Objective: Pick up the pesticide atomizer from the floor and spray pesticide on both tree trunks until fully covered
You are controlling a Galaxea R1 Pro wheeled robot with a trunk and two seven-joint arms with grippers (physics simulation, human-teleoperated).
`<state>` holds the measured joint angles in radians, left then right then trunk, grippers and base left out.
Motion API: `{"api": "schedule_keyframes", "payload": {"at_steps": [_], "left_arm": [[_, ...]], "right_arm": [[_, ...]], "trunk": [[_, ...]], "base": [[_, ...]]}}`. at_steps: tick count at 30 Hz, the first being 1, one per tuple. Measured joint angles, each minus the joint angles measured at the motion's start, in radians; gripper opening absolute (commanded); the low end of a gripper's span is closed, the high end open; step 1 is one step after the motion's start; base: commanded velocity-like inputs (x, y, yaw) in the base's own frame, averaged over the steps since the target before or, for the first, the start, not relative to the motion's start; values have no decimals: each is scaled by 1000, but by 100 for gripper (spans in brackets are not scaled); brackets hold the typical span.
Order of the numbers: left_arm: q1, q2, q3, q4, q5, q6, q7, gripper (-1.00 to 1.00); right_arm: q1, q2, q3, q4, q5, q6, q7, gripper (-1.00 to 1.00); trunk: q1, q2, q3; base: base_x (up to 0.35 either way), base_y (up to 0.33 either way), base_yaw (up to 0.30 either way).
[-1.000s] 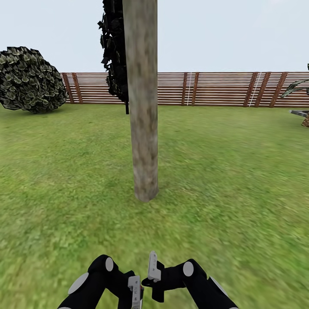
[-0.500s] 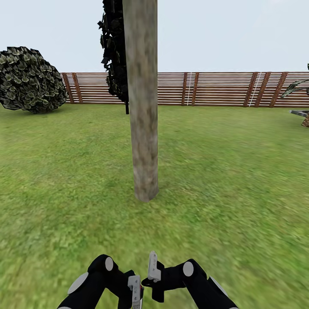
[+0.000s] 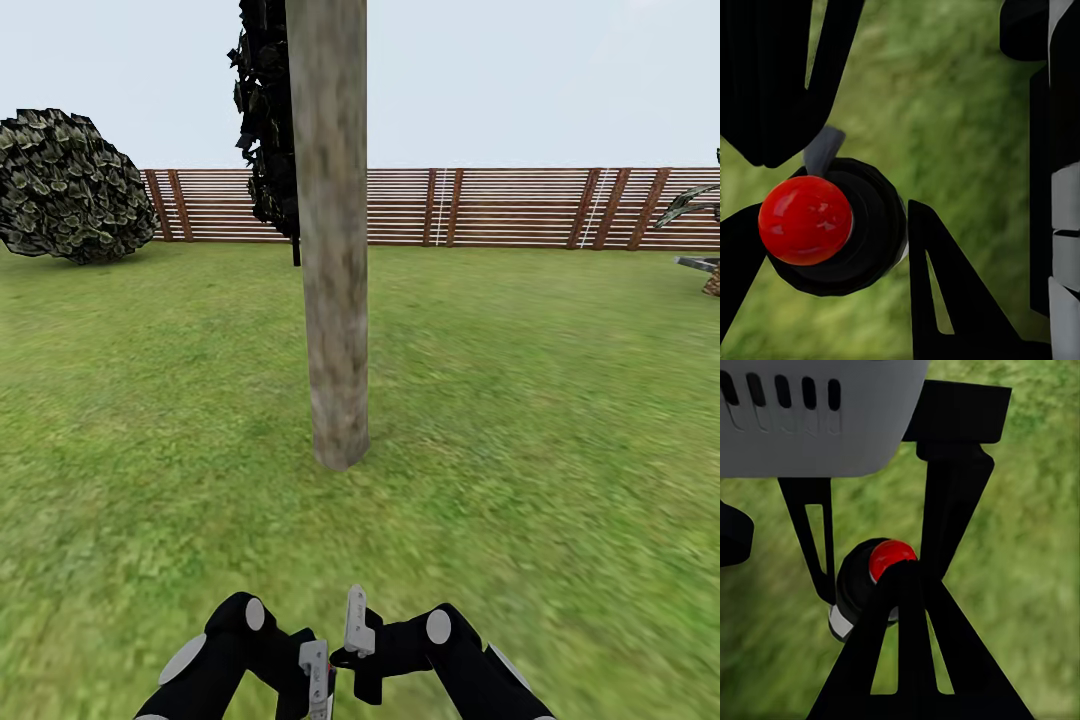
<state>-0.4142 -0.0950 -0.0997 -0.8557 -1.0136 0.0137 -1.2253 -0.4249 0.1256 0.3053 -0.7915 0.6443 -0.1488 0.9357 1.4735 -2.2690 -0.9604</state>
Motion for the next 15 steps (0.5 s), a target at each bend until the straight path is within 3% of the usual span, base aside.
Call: {"api": "schedule_keyframes", "payload": {"at_steps": [15], "left_arm": [[0, -1, 2, -2, 1, 0, -1, -100]], "right_arm": [[0, -1, 0, 1, 1, 0, 0, -100]], "trunk": [[0, 0, 0]], "base": [[0, 0, 0]]}}
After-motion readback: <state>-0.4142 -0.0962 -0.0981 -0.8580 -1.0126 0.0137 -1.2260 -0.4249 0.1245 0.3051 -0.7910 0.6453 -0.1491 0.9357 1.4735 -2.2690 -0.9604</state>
